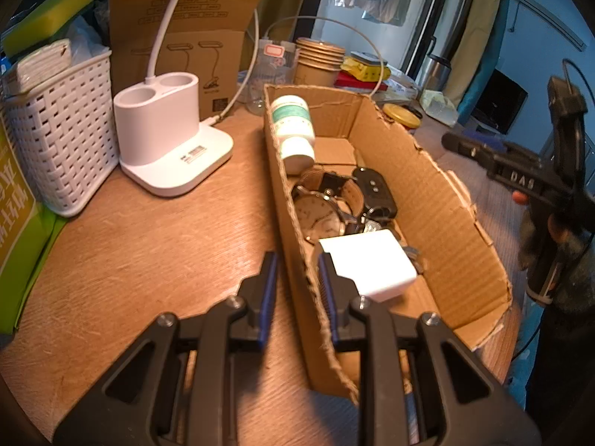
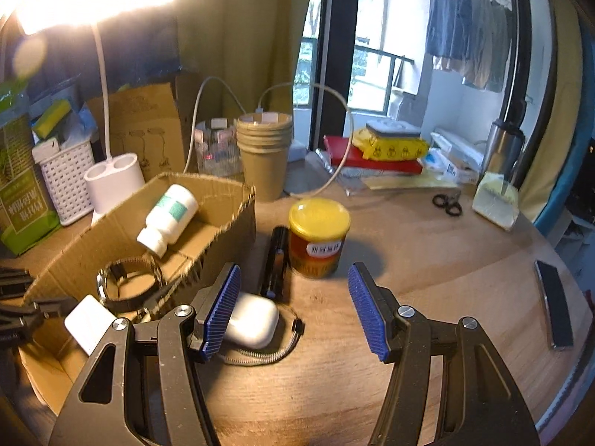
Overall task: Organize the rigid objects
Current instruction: 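Move the right gripper to the white earbuds case and close on it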
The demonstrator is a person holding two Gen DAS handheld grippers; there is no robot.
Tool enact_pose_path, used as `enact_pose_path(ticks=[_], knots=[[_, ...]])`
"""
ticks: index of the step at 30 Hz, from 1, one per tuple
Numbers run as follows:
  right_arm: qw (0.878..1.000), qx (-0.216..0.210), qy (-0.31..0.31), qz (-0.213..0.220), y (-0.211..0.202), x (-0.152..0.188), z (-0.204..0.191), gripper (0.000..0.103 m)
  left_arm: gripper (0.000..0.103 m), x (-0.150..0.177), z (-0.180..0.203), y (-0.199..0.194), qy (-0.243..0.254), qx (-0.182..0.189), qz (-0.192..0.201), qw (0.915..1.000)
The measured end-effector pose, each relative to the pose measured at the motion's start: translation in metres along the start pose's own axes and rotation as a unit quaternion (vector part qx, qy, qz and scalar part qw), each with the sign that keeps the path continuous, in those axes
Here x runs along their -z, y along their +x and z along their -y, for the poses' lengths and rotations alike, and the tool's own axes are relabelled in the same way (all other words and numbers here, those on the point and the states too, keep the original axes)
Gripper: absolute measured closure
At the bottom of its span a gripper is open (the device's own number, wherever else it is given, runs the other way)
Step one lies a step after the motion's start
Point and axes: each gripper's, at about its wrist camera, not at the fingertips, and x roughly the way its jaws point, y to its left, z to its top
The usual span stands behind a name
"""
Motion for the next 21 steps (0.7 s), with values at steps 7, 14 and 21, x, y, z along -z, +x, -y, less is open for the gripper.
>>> enact_pose_path(ticks=[7, 14, 21], knots=[[1.000, -0.016, -0.003, -0.022, 0.014, 0.015, -0.003, 0.039, 0.080, 0.000, 0.000, 0.000, 0.000, 0.000, 0.000, 1.0000], [0.998, -0.035, -0.013, -0.048, 0.030, 0.024, -0.012, 0.039, 0.080, 0.000, 0.000, 0.000, 0.000, 0.000, 0.000, 1.0000], [0.996, -0.044, -0.030, -0.066, 0.038, 0.025, -0.021, 0.039, 0.080, 0.000, 0.000, 0.000, 0.000, 0.000, 0.000, 1.0000]])
